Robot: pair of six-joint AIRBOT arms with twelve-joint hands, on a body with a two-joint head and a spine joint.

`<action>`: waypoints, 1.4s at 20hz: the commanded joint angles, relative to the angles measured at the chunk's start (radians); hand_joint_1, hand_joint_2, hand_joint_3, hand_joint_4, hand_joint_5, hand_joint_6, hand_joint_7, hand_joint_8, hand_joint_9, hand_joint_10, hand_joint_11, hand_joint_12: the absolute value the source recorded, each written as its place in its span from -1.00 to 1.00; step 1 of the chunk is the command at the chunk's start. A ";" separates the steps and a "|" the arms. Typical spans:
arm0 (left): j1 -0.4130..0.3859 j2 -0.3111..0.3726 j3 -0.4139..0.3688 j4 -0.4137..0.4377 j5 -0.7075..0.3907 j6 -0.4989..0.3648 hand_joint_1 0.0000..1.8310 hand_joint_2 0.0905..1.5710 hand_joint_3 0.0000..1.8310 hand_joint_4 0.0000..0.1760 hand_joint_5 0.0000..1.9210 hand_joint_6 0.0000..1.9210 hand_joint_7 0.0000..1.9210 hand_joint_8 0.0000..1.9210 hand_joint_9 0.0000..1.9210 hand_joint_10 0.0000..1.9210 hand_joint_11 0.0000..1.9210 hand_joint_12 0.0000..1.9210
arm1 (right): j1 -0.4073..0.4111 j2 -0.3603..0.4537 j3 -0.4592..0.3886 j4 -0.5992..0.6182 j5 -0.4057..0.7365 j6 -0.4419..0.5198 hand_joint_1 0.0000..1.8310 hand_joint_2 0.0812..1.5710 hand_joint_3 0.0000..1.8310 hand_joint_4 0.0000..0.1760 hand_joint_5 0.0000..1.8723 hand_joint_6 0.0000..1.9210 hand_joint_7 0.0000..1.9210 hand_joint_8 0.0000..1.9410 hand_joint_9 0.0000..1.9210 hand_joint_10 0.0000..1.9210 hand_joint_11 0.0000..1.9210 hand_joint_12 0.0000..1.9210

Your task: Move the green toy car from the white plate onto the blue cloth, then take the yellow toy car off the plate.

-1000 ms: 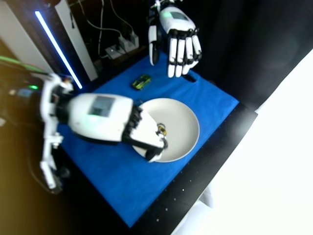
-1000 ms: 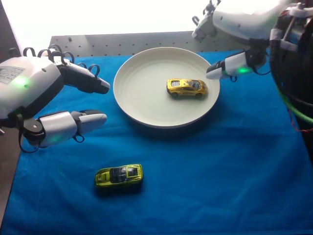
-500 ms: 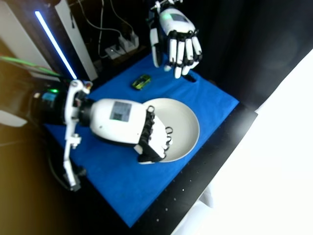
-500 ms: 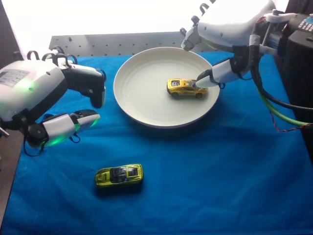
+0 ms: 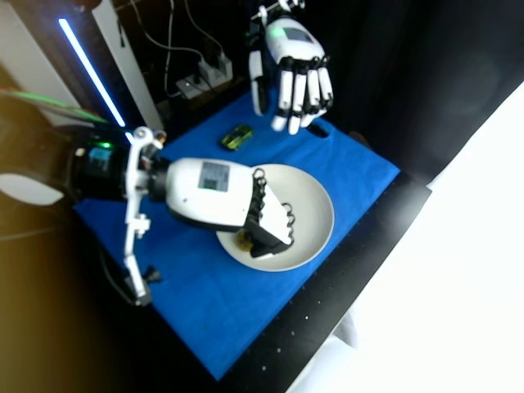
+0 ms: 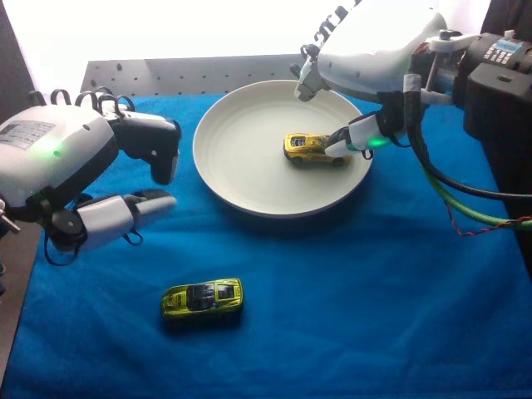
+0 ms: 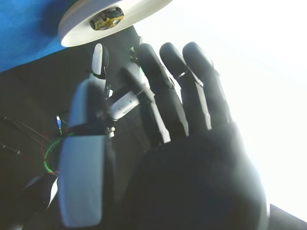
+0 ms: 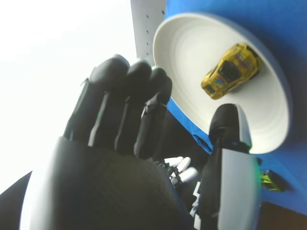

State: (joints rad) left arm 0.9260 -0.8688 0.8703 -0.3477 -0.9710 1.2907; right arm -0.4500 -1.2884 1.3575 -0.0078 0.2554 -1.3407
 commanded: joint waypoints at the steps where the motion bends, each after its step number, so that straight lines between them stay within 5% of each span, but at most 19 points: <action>1: -0.012 -0.004 0.002 0.019 -0.121 -0.004 -0.05 0.55 -1.00 0.95 -0.26 0.41 -0.23 -0.52 -0.54 0.18 -0.74 0.73 | 0.020 -0.001 0.003 -0.005 0.106 -0.006 -0.10 0.21 -1.00 -1.00 -0.13 -1.00 -0.22 -0.15 -0.31 0.35 -0.44 0.84; 2: -0.012 -0.005 0.002 0.019 -0.121 -0.005 -0.05 0.56 -1.00 0.99 -0.27 0.44 -0.26 -0.46 -0.54 0.16 -0.76 0.73 | 0.020 -0.001 0.003 -0.006 0.103 -0.006 -0.09 0.21 -1.00 -1.00 -0.11 -1.00 -0.25 -0.08 -0.33 0.40 -0.44 0.85; 4: -0.012 -0.005 0.002 0.019 -0.123 -0.007 -0.04 0.56 -1.00 1.00 -0.26 0.43 -0.28 -0.42 -0.53 0.15 -0.76 0.72 | 0.020 -0.001 0.004 -0.007 0.098 -0.006 -0.10 0.25 -1.00 -1.00 -0.10 -0.99 -0.28 -0.31 -0.42 0.22 -0.58 0.78; 7: -0.012 -0.006 0.002 0.019 -0.126 -0.012 -0.03 0.54 -1.00 1.00 -0.24 0.40 -0.26 -0.40 -0.51 0.15 -0.74 0.72 | 0.020 -0.013 0.011 -0.007 0.092 -0.006 -0.04 0.24 -1.00 -1.00 -0.06 -0.99 -0.32 0.10 -0.36 0.53 -0.41 0.91; 11: -0.012 -0.006 0.002 0.019 -0.129 -0.017 -0.03 0.55 -1.00 1.00 -0.24 0.41 -0.27 -0.41 -0.52 0.10 -0.79 0.68 | 0.019 -0.023 0.012 -0.007 0.087 -0.006 -0.04 0.25 -1.00 -1.00 -0.13 -1.00 -0.35 -0.12 -0.41 0.37 -0.51 0.85; 12: -0.011 -0.006 0.002 0.019 -0.130 -0.018 -0.02 0.54 -1.00 1.00 -0.23 0.39 -0.26 -0.41 -0.51 0.11 -0.79 0.70 | 0.018 -0.025 0.012 -0.007 0.086 -0.006 -0.03 0.25 -1.00 -1.00 -0.12 -1.00 -0.37 0.02 -0.41 0.47 -0.48 0.90; 14: -0.011 -0.006 0.002 0.019 -0.131 -0.020 -0.03 0.55 -1.00 1.00 -0.24 0.41 -0.29 -0.32 -0.54 0.21 -0.79 0.76 | 0.013 -0.029 0.010 -0.007 0.085 -0.006 -0.07 0.24 -1.00 -1.00 -0.12 -1.00 -0.40 -0.02 -0.45 0.41 -0.54 0.88; 16: -0.011 -0.006 0.002 0.020 -0.132 -0.021 -0.02 0.54 -1.00 1.00 -0.23 0.38 -0.30 -0.26 -0.53 0.23 -0.76 0.74 | 0.007 -0.032 0.010 -0.007 0.085 -0.006 -0.06 0.24 -1.00 -1.00 -0.11 -1.00 -0.37 0.23 -0.36 0.64 -0.36 1.00; 19: -0.011 -0.006 0.001 0.021 -0.135 -0.024 -0.02 0.53 -1.00 1.00 -0.23 0.38 -0.31 -0.25 -0.51 0.20 -0.74 0.71 | 0.001 -0.035 0.011 -0.007 0.084 -0.006 -0.08 0.22 -1.00 -1.00 -0.12 -1.00 -0.37 0.16 -0.37 0.56 -0.38 0.97; 22: -0.011 -0.006 0.001 0.022 -0.137 -0.028 0.00 0.51 -1.00 1.00 -0.19 0.33 -0.29 -0.29 -0.48 0.17 -0.73 0.71 | -0.004 -0.040 0.019 -0.007 0.076 -0.006 -0.08 0.21 -1.00 -1.00 -0.11 -0.99 -0.32 0.62 -0.22 0.92 -0.11 1.00; 24: -0.011 -0.006 0.001 0.023 -0.138 -0.030 0.00 0.51 -1.00 1.00 -0.20 0.34 -0.29 -0.25 -0.49 0.18 -0.74 0.72 | -0.008 -0.046 0.027 -0.006 0.071 -0.006 -0.10 0.21 -1.00 -1.00 -0.11 -1.00 -0.39 0.50 -0.33 0.85 -0.22 1.00; 25: -0.011 -0.006 0.001 0.023 -0.139 -0.030 0.00 0.51 -1.00 1.00 -0.20 0.34 -0.28 -0.23 -0.48 0.19 -0.72 0.73 | -0.011 -0.049 0.031 -0.006 0.068 -0.006 -0.11 0.21 -1.00 -1.00 -0.15 -1.00 -0.41 0.11 -0.43 0.53 -0.44 0.93; 27: -0.011 -0.006 0.001 0.024 -0.141 -0.033 0.00 0.52 -1.00 1.00 -0.21 0.35 -0.28 -0.23 -0.48 0.19 -0.74 0.73 | -0.013 -0.053 0.034 -0.006 0.065 -0.006 -0.14 0.20 -1.00 -1.00 -0.14 -1.00 -0.40 -0.21 -0.50 0.28 -0.60 0.82; 28: -0.011 -0.006 0.000 0.025 -0.141 -0.034 0.00 0.52 -1.00 1.00 -0.21 0.35 -0.29 -0.16 -0.50 0.26 -0.74 0.77 | -0.015 -0.056 0.037 -0.006 0.065 -0.006 -0.13 0.19 -1.00 -1.00 -0.14 -1.00 -0.37 -0.16 -0.47 0.35 -0.56 0.86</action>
State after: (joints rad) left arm 0.9257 -0.8700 0.8703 -0.3428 -0.9916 1.2625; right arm -0.4728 -1.3407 1.3907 -0.0113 0.2089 -1.3407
